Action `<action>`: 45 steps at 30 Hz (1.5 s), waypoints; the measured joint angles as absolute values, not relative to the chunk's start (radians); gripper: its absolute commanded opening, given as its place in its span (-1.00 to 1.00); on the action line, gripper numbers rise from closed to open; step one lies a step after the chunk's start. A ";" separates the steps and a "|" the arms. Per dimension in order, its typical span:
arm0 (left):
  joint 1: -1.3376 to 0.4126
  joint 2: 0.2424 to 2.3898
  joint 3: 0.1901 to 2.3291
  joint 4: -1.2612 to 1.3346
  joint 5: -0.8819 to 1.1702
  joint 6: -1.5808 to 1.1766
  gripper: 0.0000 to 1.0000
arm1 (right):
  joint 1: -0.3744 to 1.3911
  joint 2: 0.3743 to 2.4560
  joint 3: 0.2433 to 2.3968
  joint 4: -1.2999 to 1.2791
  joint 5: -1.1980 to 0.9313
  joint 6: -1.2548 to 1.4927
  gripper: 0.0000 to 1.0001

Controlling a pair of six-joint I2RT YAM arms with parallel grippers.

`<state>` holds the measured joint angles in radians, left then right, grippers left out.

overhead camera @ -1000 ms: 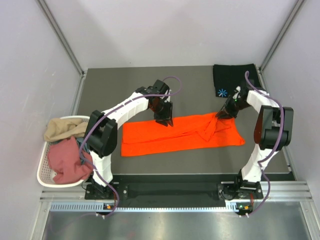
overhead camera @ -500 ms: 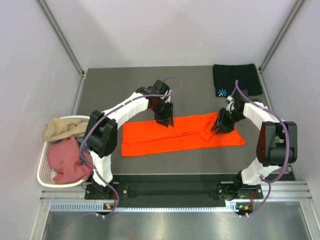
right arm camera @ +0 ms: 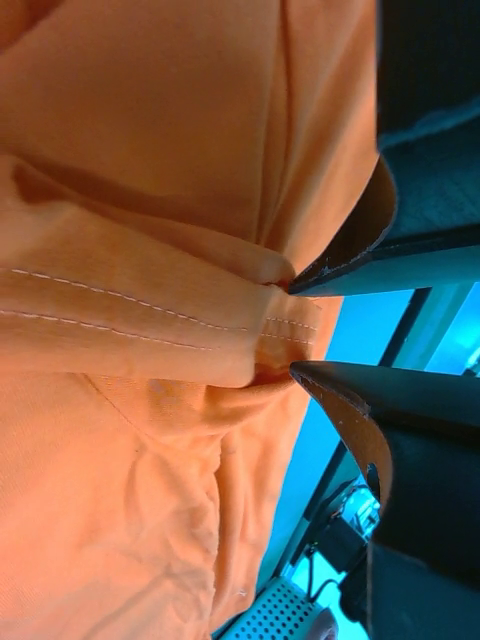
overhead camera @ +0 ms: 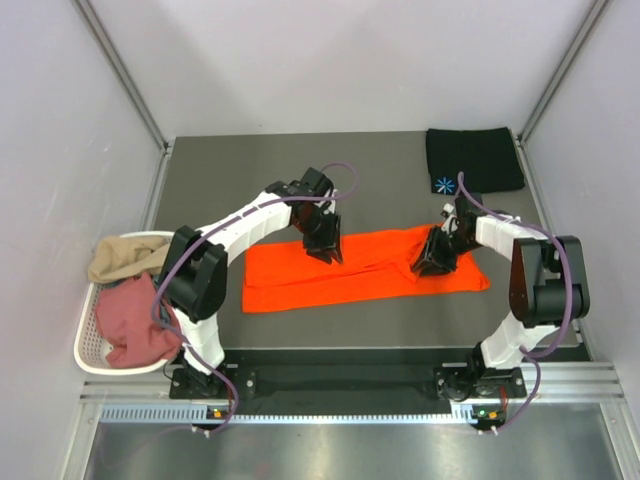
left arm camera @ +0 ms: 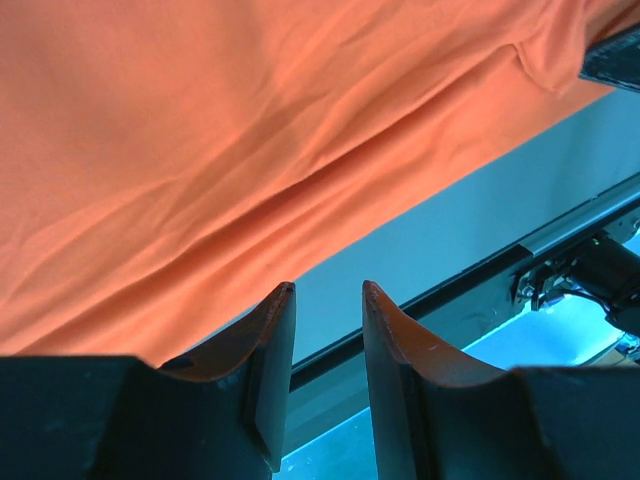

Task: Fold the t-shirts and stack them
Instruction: Fold the tshirt

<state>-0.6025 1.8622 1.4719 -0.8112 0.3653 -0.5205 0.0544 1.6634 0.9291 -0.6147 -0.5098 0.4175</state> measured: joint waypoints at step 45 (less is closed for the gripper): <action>-0.603 1.842 1.487 -0.819 0.370 -0.507 -0.24 | 0.050 1.730 0.999 -0.638 -0.430 0.385 -0.31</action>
<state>-0.6025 1.8423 1.4868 -0.8192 0.3698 -0.5068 0.0498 1.7302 0.9985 -0.6384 -0.4297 0.3847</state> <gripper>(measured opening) 0.383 0.367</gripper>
